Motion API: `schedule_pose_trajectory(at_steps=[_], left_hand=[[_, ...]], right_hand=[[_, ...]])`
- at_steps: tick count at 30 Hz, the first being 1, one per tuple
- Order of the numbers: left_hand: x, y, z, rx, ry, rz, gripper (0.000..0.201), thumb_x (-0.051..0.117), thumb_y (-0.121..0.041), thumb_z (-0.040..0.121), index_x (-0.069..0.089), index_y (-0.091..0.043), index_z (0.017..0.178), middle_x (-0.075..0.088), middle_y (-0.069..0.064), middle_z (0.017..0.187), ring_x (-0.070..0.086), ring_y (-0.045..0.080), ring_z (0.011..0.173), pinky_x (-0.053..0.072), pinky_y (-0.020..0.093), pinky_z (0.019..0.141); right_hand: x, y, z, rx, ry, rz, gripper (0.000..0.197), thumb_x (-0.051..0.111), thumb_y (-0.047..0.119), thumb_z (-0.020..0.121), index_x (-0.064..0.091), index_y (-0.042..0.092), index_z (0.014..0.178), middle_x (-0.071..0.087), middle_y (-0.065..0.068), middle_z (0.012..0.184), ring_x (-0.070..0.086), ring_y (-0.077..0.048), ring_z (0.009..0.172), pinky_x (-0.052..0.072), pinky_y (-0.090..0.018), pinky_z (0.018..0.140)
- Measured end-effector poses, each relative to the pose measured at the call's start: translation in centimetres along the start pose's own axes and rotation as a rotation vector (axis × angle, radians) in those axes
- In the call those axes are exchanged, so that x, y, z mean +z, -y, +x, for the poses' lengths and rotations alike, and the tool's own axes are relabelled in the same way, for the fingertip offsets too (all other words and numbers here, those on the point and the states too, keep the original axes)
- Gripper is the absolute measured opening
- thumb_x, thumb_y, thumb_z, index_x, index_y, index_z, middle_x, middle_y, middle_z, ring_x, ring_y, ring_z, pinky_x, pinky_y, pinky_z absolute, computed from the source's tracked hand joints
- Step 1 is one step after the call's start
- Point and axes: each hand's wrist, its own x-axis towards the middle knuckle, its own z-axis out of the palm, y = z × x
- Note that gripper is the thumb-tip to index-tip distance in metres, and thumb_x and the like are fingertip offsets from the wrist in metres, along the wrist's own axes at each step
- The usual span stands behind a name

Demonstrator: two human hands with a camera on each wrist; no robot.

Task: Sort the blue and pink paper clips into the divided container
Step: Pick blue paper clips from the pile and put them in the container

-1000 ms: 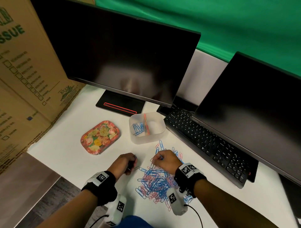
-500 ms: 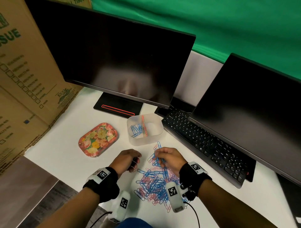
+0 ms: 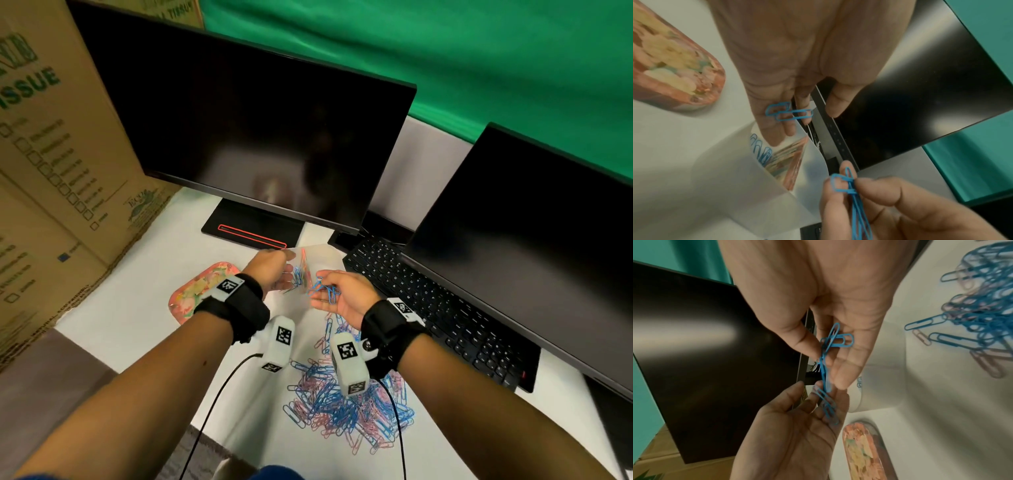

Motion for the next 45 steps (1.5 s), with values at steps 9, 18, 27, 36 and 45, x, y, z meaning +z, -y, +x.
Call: schedule_pose_trajectory(at_steps=[9, 18, 27, 36, 45], left_hand=[[-0.3, 0.2, 0.2, 0.181, -0.114, 0.208, 0.008, 0.056, -0.014, 0.087, 0.061, -0.012, 0.081, 0.06, 0.007, 0.087, 0.055, 0.028, 0.094, 0.044, 0.047, 0.099], [-3.6, 4.9, -1.5, 0.284, -0.116, 0.439, 0.015, 0.057, -0.011, 0.084, 0.066, -0.019, 0.075, 0.067, -0.002, 0.075, 0.063, 0.019, 0.071, 0.046, 0.023, 0.063], [-1.8, 10.7, -2.5, 0.399, 0.224, 1.109, 0.018, 0.057, -0.014, 0.076, 0.064, -0.026, 0.087, 0.068, -0.006, 0.087, 0.062, 0.017, 0.082, 0.046, 0.024, 0.073], [0.7, 15.3, -4.2, 0.838, 0.544, 1.332, 0.021, 0.058, -0.025, 0.075, 0.059, -0.029, 0.096, 0.055, -0.005, 0.095, 0.058, 0.019, 0.079, 0.05, 0.028, 0.064], [-2.1, 17.0, -3.2, 0.978, 0.608, 1.797, 0.057, 0.053, -0.047, 0.081, 0.039, -0.047, 0.136, 0.044, 0.007, 0.148, 0.043, 0.029, 0.135, 0.045, 0.044, 0.103]], right_hand=[[2.8, 2.4, 2.0, -0.058, -0.055, -0.274, 0.018, 0.048, -0.005, 0.088, 0.062, 0.005, 0.093, 0.06, -0.015, 0.074, 0.06, -0.021, 0.055, 0.056, -0.029, 0.054], [5.6, 1.8, 5.2, -0.312, -0.172, -1.042, 0.031, 0.053, 0.005, 0.08, 0.071, 0.015, 0.104, 0.068, -0.008, 0.109, 0.066, -0.03, 0.099, 0.056, -0.04, 0.087], [1.2, -0.5, 2.1, -0.45, -0.089, -1.1, 0.026, 0.052, 0.006, 0.081, 0.073, 0.017, 0.092, 0.073, 0.001, 0.093, 0.065, -0.013, 0.082, 0.049, -0.018, 0.079], [-8.9, -12.3, -5.3, -0.675, 0.173, -1.543, 0.028, 0.049, 0.028, 0.084, 0.062, 0.022, 0.109, 0.062, 0.0, 0.108, 0.057, -0.02, 0.101, 0.045, -0.038, 0.092], [-13.6, -18.4, -8.3, -0.582, 0.242, -1.94, 0.072, 0.031, 0.075, 0.086, 0.016, 0.043, 0.149, 0.019, -0.007, 0.16, 0.012, -0.036, 0.146, 0.008, -0.052, 0.109]])
